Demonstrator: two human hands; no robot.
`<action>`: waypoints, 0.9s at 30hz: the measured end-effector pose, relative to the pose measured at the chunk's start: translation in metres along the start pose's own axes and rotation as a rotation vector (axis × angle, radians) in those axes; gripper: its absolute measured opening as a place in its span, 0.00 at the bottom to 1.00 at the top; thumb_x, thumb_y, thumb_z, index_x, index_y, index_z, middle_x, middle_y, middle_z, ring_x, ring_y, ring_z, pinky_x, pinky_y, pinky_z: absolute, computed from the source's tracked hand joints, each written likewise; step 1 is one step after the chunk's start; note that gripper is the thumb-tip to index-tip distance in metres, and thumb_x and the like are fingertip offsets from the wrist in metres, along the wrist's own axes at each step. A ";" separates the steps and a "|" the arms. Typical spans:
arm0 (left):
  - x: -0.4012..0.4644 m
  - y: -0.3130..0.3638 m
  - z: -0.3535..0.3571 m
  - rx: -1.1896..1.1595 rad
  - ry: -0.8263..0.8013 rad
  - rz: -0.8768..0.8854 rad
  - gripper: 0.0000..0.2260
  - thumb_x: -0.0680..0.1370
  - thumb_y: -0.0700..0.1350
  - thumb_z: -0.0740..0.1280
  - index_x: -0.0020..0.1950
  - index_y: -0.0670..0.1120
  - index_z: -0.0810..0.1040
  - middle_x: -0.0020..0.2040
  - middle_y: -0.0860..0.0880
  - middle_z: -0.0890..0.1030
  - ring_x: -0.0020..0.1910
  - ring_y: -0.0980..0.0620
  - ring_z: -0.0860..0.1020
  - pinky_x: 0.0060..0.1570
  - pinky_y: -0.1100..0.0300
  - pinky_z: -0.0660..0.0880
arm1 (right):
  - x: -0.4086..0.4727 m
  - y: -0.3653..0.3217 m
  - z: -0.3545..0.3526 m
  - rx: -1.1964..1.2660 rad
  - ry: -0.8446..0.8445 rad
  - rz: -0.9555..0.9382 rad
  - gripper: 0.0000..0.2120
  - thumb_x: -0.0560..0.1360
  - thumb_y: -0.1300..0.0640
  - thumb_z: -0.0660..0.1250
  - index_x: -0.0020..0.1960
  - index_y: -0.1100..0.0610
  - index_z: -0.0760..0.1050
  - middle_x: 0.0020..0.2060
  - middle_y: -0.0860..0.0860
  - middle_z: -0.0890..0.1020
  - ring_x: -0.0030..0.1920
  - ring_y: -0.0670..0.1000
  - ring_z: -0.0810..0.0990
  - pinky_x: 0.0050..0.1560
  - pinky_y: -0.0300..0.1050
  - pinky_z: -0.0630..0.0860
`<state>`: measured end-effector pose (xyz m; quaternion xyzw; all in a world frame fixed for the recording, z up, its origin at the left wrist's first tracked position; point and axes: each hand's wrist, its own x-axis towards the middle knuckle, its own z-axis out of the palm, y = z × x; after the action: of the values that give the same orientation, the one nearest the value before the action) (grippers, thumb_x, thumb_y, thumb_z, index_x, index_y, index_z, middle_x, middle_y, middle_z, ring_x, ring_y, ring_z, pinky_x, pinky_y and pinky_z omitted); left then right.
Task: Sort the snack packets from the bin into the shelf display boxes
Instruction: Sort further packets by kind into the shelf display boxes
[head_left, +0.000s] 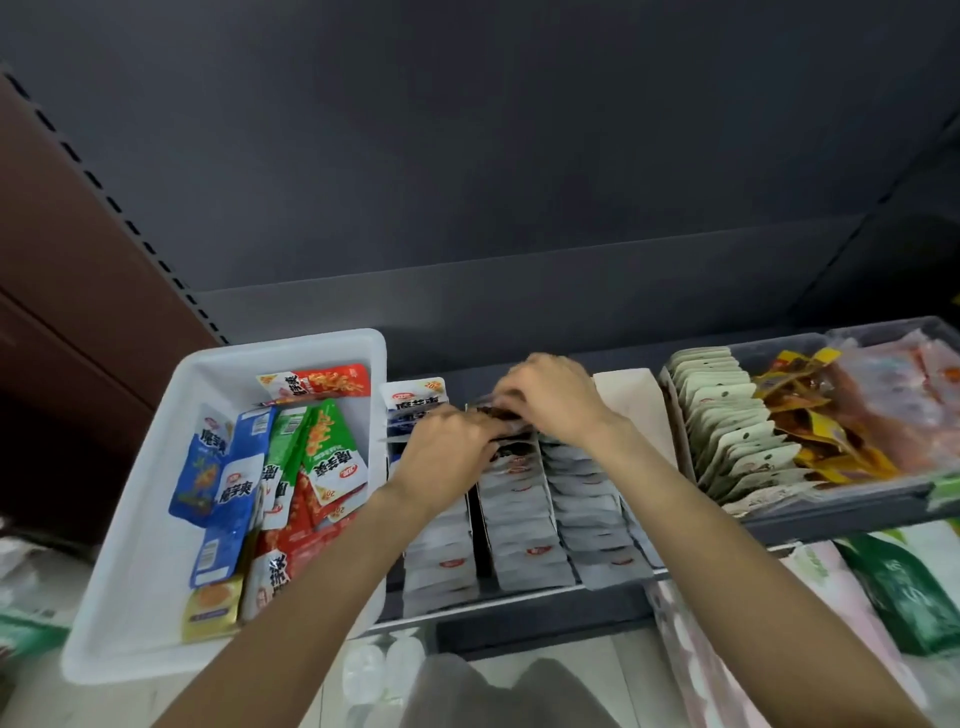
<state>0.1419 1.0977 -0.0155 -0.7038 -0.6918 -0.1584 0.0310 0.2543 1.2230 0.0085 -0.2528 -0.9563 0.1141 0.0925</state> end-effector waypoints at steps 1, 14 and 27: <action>0.000 0.000 0.000 0.005 0.004 0.006 0.15 0.67 0.38 0.74 0.50 0.53 0.84 0.38 0.51 0.84 0.32 0.48 0.80 0.39 0.59 0.77 | 0.004 -0.003 0.007 -0.079 -0.026 -0.008 0.10 0.78 0.52 0.62 0.51 0.46 0.82 0.46 0.48 0.83 0.53 0.53 0.73 0.50 0.43 0.66; -0.089 -0.043 -0.031 -0.188 0.547 -0.252 0.10 0.77 0.47 0.62 0.48 0.45 0.82 0.41 0.52 0.83 0.39 0.59 0.77 0.42 0.64 0.72 | -0.032 -0.071 -0.007 0.233 0.368 -0.025 0.07 0.76 0.59 0.67 0.52 0.54 0.82 0.42 0.46 0.82 0.41 0.45 0.76 0.40 0.36 0.68; -0.165 -0.176 0.015 -0.100 -0.131 -0.867 0.27 0.75 0.53 0.65 0.72 0.48 0.65 0.69 0.48 0.69 0.69 0.45 0.64 0.67 0.47 0.64 | 0.078 -0.211 0.143 0.013 -0.215 0.079 0.14 0.79 0.56 0.60 0.64 0.58 0.73 0.61 0.56 0.74 0.60 0.57 0.71 0.63 0.50 0.68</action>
<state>-0.0275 0.9495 -0.1048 -0.3576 -0.9151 -0.1452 -0.1164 0.0565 1.0589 -0.0627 -0.2758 -0.9493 0.1504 -0.0136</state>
